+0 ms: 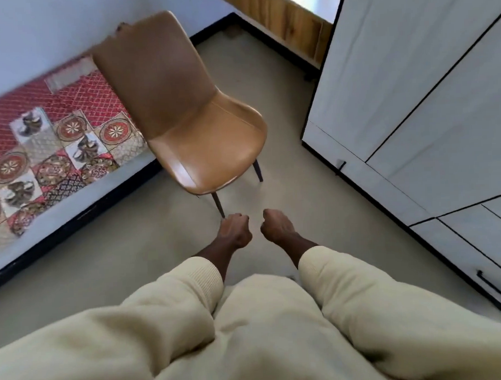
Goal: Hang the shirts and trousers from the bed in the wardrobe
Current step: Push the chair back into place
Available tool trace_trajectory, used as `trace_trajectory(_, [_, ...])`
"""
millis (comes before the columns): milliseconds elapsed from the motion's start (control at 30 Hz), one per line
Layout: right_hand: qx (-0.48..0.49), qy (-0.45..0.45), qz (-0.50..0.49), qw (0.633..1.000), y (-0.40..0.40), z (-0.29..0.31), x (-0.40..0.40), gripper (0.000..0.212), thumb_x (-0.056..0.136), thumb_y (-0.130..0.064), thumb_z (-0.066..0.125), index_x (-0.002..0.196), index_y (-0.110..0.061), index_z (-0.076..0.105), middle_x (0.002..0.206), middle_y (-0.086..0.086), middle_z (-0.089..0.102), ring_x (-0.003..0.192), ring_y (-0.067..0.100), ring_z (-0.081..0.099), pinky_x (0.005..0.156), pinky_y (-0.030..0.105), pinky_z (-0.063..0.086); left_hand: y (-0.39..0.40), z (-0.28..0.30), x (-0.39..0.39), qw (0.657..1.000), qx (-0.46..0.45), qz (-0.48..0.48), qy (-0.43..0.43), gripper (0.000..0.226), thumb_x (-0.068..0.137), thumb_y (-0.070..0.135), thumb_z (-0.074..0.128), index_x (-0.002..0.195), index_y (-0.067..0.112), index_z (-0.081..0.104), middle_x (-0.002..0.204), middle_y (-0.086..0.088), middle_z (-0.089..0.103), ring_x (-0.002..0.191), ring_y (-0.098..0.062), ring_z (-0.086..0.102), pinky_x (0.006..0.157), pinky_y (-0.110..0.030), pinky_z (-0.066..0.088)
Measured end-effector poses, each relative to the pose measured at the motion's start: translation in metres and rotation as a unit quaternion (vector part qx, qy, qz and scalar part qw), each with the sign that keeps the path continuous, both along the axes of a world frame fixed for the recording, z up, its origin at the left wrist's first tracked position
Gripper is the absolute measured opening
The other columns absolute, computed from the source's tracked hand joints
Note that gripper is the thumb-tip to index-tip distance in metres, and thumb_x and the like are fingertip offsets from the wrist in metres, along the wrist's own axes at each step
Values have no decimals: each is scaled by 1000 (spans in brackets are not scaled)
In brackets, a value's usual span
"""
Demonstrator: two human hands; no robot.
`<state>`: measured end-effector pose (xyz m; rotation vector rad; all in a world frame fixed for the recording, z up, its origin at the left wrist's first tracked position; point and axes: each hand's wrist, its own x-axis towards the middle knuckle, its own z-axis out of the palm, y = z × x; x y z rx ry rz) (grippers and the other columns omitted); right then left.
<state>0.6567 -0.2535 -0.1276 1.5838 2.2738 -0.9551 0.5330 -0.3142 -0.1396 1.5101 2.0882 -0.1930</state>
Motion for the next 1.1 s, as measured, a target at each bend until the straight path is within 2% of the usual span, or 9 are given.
trace_trajectory(133, [12,-13,-2,1000,-10,-5,-44,21,93,-8,46,108,-6,60,115,16,63,102,33,61,82,37,50,-26,1,-51,998,37,55,-5,36,92,19,49,126,10,58,130,-12,58,119,-33,53,101,-42,43])
trace_trajectory(300, [28,12,-15,999,-48,-4,-149,20,95,-11,49,111,-5,57,114,15,61,104,32,59,85,38,49,-70,3,-147,995,66,75,3,37,93,19,50,129,11,56,131,-11,57,122,-30,51,104,-40,40])
trace_trajectory(400, [31,37,1,999,-79,-3,-221,21,94,-12,48,111,-6,59,113,15,62,103,33,60,82,39,50,-98,6,-216,993,75,88,25,38,93,17,49,130,10,56,132,-11,56,123,-29,50,104,-39,39])
trace_trajectory(533, [30,42,30,998,-105,-1,-293,16,90,-11,46,101,-8,57,108,14,63,97,33,60,73,35,47,-129,14,-285,992,70,107,17,39,93,11,45,130,8,55,133,-12,53,124,-29,46,102,-38,40])
trace_trajectory(633, [32,35,32,998,-112,-1,-328,17,91,-14,46,103,-10,57,106,13,63,94,32,60,76,37,51,-144,14,-323,994,52,99,9,38,94,10,45,130,8,55,133,-12,53,123,-28,47,98,-39,43])
trace_trajectory(767, [33,22,-8,999,-95,-3,-368,13,90,-12,49,100,-10,58,103,11,63,93,30,61,74,38,52,-131,14,-375,995,51,80,8,35,94,12,47,128,8,57,130,-12,56,118,-30,52,96,-37,44])
trace_trajectory(933, [15,7,-60,998,-64,-18,-424,20,87,-12,47,104,-11,57,101,10,64,90,30,63,75,42,57,-84,15,-452,996,70,47,29,37,94,13,49,131,9,52,146,-11,40,131,-29,40,106,-39,40])
trace_trajectory(1033, [14,29,-71,997,-34,-20,-471,31,87,-8,47,116,-12,58,111,12,65,99,30,63,79,38,55,-46,18,-505,996,73,33,50,40,94,13,48,134,9,49,151,-11,35,136,-29,35,109,-41,36])
trace_trajectory(1100, [7,34,-77,996,-9,-11,-504,32,88,-7,46,118,-8,57,116,14,63,106,33,61,82,36,51,-20,22,-540,995,72,26,60,42,93,11,49,134,9,49,150,-11,37,137,-29,33,110,-41,34])
